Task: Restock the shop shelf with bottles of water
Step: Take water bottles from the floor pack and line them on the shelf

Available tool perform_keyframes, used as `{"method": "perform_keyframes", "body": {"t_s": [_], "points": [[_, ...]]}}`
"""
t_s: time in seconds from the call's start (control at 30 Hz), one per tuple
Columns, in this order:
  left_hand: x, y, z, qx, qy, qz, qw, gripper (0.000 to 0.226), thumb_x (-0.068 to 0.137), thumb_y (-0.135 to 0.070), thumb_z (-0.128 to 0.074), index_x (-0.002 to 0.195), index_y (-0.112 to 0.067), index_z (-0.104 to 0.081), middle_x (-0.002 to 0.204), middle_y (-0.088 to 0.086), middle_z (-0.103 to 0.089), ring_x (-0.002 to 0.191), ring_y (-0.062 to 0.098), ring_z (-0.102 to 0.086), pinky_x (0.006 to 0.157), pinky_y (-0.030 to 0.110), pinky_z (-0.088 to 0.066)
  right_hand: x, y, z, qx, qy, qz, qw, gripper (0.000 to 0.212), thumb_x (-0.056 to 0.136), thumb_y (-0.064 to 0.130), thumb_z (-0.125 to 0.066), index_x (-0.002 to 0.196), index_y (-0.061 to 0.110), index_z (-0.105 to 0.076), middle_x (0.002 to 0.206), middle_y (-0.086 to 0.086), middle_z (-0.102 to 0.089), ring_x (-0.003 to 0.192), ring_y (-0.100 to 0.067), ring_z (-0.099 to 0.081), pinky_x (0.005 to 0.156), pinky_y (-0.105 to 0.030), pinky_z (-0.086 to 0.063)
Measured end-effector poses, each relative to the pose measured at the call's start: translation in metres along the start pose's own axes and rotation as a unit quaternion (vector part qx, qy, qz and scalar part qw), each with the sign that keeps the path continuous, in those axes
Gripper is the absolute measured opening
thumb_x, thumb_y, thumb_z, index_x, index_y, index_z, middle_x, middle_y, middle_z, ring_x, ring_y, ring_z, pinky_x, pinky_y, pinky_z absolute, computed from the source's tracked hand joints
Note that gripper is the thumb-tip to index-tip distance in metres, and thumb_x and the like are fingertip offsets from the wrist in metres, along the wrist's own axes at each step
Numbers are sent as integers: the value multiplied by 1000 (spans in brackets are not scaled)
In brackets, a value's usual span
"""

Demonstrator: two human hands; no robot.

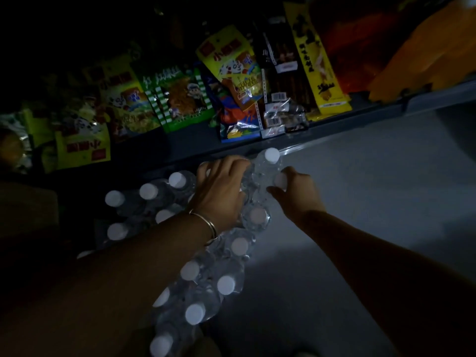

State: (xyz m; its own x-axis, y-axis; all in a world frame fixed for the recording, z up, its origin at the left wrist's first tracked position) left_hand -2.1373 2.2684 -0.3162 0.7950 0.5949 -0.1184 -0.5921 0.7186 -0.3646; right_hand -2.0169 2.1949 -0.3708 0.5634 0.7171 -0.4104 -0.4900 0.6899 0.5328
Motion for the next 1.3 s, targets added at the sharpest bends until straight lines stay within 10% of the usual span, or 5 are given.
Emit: {"method": "perform_keyframes", "body": {"t_s": [0.37,0.63,0.93,1.3], "points": [[22,-102,169,-8,132,8,991,71,79,-31,-68,138,-22,-30,139,1,-33,130,23,-35,105,37,-32,-86,129,224,-14,2,161,987,38,84,23,-69,116,6,-56,112,-11,-63,104,-26,-59,72,-20,-38],[3,-215,408,-180,164,-43,969,68,72,-14,-79,124,-26,-36,122,-14,-47,115,3,-46,90,12,-37,-205,294,463,-38,-54,314,947,19,82,25,-69,87,16,-53,84,-2,-56,79,-23,-54,59,-29,-39],[-29,-315,698,-201,88,-133,967,39,73,6,-72,95,-21,-54,90,-18,-60,70,-21,-57,69,4,-43,-345,471,686,-30,-194,397,896,22,75,33,-75,68,18,-59,74,-5,-60,73,-21,-57,69,-36,-49],[-76,-330,930,-261,-23,-188,946,42,64,-18,-79,103,-23,-64,105,-7,-71,100,9,-66,88,23,-52,-436,632,816,121,-249,448,850,31,75,29,-77,63,10,-55,61,-4,-49,61,-18,-47,59,-29,-37]]}}
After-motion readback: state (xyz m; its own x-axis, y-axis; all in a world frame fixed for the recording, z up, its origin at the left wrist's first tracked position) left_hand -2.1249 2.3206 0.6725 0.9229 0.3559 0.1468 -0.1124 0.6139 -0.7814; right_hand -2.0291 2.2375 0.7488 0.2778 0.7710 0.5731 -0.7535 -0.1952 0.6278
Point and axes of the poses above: each hand's wrist, its own x-axis towards the middle knuckle, its own z-axis out of the back of the hand, y = z × x, the point moved 7 cm from there along x, towards the middle knuckle
